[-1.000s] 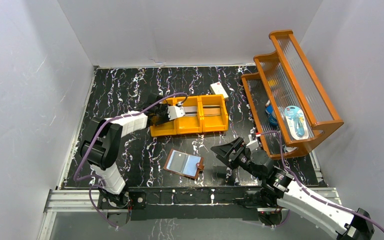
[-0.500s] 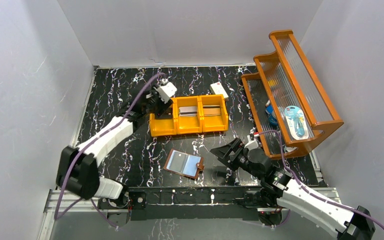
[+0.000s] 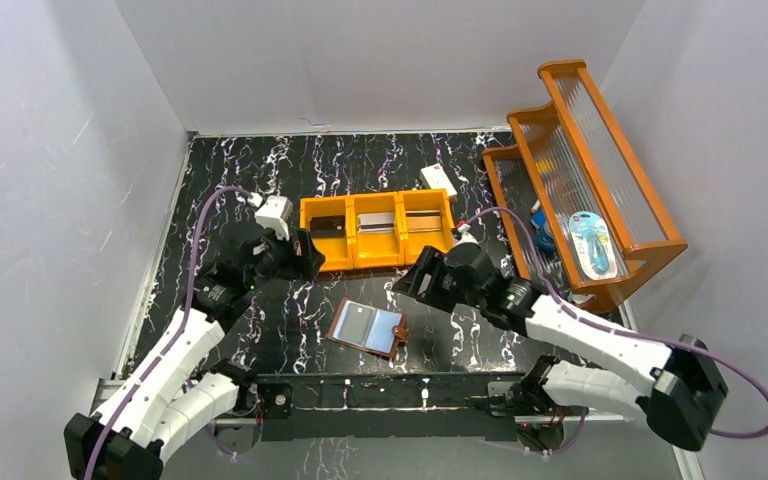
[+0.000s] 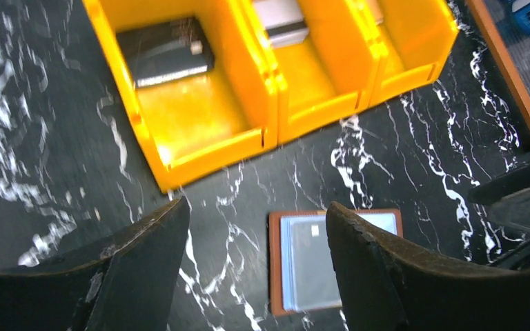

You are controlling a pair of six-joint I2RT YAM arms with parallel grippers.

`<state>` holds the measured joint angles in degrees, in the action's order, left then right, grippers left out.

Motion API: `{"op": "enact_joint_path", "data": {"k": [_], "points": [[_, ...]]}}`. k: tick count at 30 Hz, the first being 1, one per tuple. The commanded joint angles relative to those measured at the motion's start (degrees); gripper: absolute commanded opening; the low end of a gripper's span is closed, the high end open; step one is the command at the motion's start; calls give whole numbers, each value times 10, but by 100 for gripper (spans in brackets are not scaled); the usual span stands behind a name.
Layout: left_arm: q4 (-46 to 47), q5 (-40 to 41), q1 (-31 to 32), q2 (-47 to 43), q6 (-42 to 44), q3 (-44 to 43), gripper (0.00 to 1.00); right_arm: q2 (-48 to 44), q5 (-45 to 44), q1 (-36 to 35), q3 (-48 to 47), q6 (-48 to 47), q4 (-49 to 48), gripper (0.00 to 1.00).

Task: Take the credit cards out of the card holder

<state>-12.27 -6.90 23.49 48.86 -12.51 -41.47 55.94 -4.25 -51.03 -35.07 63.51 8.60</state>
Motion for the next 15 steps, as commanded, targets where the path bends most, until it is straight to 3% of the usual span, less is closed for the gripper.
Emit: {"op": "enact_joint_path", "data": {"k": [1, 5, 9, 15], "points": [[-78, 42, -2, -33, -119, 25, 71, 71, -4, -14, -79, -27, 85, 78], [-110, 93, -2, -24, -131, 30, 73, 149, -83, -63, -167, -21, 168, 78], [-127, 159, -2, -15, -136, 26, 74, 217, -103, -93, -220, -11, 204, 74], [-127, 178, -2, -43, -135, 47, 74, 287, -45, -125, -237, -19, 131, 69]]}}
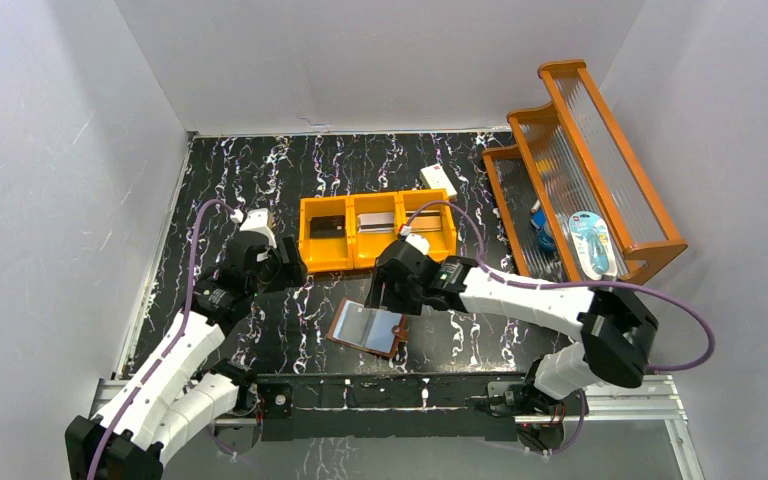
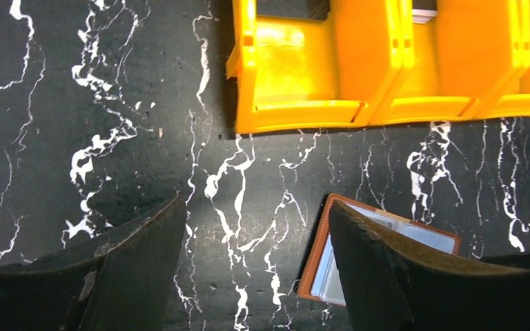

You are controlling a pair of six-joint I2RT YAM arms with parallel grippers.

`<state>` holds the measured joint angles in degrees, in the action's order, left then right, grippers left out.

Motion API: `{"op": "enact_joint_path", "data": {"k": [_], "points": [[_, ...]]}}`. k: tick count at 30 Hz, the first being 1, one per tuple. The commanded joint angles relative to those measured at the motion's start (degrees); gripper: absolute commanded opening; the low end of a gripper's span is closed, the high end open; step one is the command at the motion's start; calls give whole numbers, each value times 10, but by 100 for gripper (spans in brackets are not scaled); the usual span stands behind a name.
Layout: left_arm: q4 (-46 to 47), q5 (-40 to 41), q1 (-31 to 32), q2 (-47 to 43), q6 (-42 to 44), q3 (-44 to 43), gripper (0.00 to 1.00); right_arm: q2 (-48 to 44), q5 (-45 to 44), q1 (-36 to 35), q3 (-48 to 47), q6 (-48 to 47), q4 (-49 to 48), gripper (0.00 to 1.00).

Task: Take the credit cards out of the card holder

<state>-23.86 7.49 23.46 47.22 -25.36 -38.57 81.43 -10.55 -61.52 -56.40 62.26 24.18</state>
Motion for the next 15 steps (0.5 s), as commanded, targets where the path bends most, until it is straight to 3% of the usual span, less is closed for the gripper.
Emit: {"op": "enact_joint_path", "data": {"k": [1, 5, 15], "points": [[-9, 35, -2, -32, -6, 24, 74, 50, 21, -29, -29, -9, -29, 68], [8, 38, -2, -55, -9, 48, 74, 96, 39, -40, -47, -24, -19, 57], [12, 45, -2, -33, 10, 39, 77, 148, 32, -40, -54, -50, 30, 56]]}}
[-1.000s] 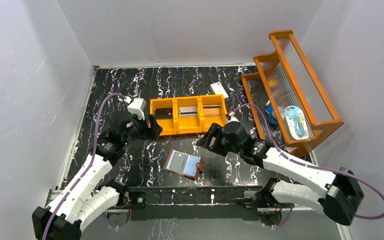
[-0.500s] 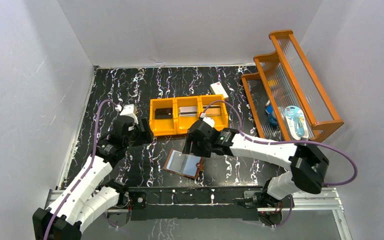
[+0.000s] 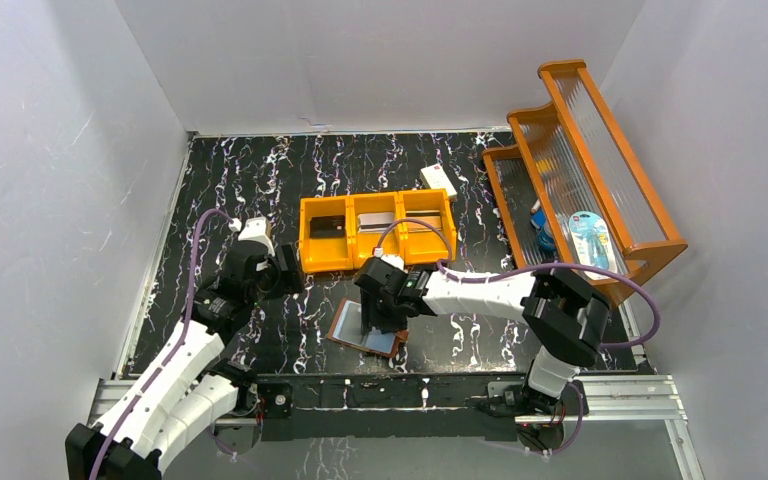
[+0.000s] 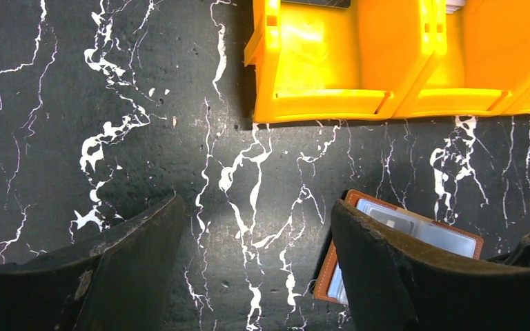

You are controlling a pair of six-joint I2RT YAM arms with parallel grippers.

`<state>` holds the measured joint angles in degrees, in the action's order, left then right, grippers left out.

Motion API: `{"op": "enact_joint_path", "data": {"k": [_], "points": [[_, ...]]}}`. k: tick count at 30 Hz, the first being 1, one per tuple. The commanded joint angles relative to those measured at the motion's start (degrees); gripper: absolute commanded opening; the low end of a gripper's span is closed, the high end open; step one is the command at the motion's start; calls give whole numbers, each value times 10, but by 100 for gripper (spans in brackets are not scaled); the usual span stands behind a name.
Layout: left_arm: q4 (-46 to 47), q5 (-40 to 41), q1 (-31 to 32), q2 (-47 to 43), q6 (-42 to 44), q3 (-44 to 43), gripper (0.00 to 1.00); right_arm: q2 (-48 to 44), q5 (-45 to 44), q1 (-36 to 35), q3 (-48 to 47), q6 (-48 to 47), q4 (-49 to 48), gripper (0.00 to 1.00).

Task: Take the credit cards out of the card holder

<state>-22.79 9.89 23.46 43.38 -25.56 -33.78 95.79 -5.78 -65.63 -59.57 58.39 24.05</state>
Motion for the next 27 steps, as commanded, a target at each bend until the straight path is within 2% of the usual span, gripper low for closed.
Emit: {"op": "enact_joint_path", "data": {"k": [1, 12, 16, 19, 23, 27], "points": [[-1, 23, -2, 6, 14, -9, 77, 4, -28, 2, -21, -10, 43, 56], [-2, 20, -2, 15, 8, -6, 77, -28, -95, 7, 14, -23, 87, 57], [1, -5, -2, 19, 5, -7, 77, -32, -112, 16, 13, -38, 102, 57], [16, -78, -2, 26, -9, 3, 77, -33, -110, 20, 14, -47, 101, 58], [51, -232, -2, 54, -68, 21, 74, -32, -102, 26, 16, -51, 95, 58], [84, -345, -1, 103, -109, 37, 73, -31, -87, 32, 22, -50, 80, 59]]}}
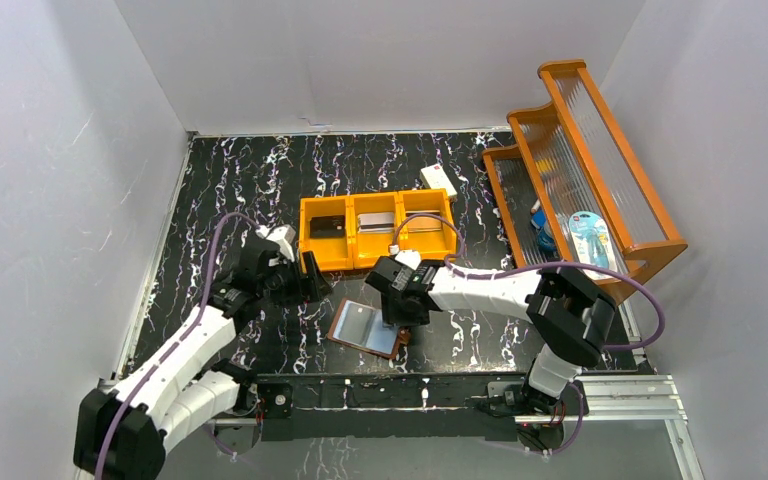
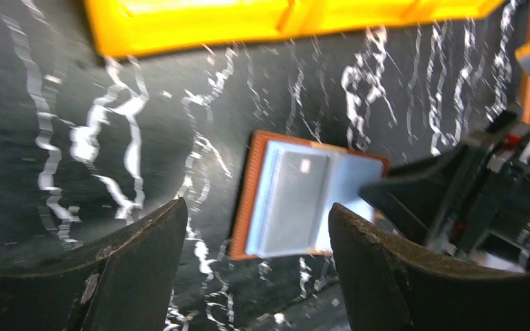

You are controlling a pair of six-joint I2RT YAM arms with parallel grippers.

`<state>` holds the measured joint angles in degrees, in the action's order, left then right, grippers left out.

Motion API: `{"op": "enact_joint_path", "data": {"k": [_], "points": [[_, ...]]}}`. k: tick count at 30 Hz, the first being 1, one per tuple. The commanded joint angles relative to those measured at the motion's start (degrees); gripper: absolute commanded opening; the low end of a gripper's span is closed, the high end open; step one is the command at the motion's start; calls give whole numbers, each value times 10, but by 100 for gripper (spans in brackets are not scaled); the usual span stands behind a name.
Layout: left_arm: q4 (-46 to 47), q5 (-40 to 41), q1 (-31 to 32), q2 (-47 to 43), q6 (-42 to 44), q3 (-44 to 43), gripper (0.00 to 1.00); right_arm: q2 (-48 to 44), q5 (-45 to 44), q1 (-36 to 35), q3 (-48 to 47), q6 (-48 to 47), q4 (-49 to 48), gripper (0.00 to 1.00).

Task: Take the credit cards out of the card holder

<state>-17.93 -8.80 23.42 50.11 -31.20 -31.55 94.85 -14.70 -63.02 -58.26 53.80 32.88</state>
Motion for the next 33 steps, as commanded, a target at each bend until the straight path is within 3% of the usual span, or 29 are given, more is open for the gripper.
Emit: {"op": "enact_joint_path", "data": {"k": [1, 4, 10, 21, 33], "points": [[40, -182, 0, 50, -53, 16, 72, -23, 8, 10, 11, -5, -15, 58], [40, -219, 3, 87, -51, 19, 71, -29, 22, 22, 20, -5, -29, 58], [55, -220, 15, 112, -59, 46, 71, -45, 53, 38, 38, 3, -63, 59], [62, -126, 101, 167, -69, 54, 69, -52, 98, 43, 64, 26, -113, 59], [83, -137, 158, 132, -136, 74, 62, -59, 38, 49, 18, 20, -39, 65]]}}
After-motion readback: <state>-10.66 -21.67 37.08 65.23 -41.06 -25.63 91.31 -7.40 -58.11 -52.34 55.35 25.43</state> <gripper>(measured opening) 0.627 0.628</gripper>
